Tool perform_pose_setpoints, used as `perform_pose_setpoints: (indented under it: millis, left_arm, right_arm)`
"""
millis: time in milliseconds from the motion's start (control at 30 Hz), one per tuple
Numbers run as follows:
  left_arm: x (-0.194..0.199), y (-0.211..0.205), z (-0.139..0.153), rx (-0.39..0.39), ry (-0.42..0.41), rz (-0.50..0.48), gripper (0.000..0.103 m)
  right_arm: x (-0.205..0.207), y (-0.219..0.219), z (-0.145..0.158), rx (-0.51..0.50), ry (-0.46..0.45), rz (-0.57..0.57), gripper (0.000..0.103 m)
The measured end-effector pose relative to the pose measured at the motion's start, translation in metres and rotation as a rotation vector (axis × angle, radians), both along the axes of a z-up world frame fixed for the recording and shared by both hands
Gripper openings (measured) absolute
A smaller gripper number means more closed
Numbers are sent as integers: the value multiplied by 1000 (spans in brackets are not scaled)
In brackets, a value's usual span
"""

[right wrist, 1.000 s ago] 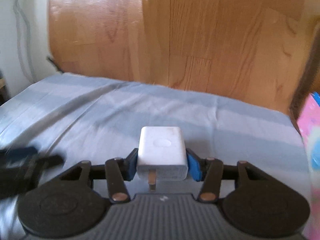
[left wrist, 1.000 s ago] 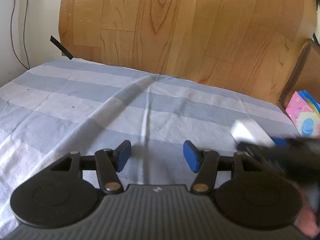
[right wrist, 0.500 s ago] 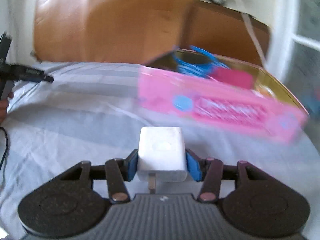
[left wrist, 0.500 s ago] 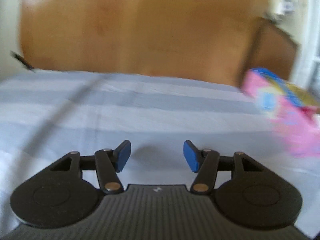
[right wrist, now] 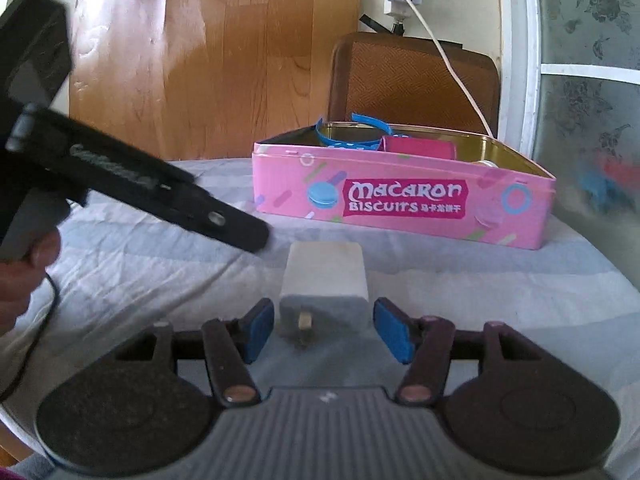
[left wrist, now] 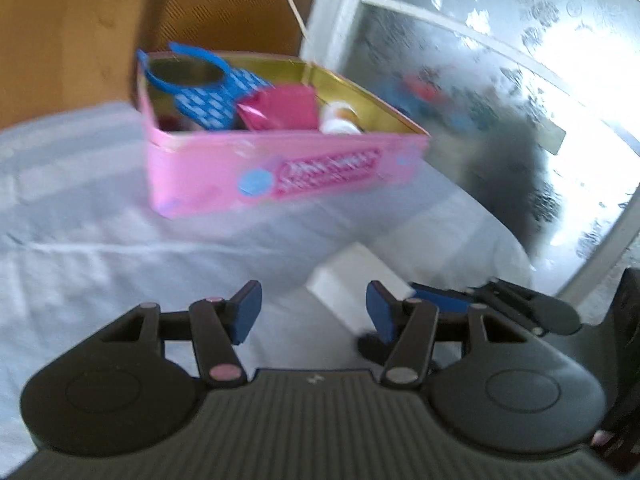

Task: Organize rigid objects
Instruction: 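Carry the white charger into the pink tin and open the right gripper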

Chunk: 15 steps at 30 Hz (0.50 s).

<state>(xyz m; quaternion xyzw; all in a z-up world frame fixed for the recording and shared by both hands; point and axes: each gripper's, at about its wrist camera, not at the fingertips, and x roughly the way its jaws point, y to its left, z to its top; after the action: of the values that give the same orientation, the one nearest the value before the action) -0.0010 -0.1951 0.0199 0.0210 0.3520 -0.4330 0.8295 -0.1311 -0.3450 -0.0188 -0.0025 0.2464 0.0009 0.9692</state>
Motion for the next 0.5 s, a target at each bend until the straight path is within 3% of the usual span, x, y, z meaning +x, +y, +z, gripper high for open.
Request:
perform_pose_setpoints:
  millis: [267,300,433,500]
  left_arm:
    - [-2,-28,-9,1,95,-14,55]
    - [-3,-28,-9,-3,94,-9,55]
    - [-5,-29,2,-16,78,-16,44]
    - [-5,-32,16,-30,48,-17,44]
  right_arm:
    - [7,-8,-4,45,-21,9,55]
    - [10,-8,-6,62,-7,18,50]
    - [8,-5,-7,51,-34,-12,49]
    - [9,-10,-1,69,-61,-24,49]
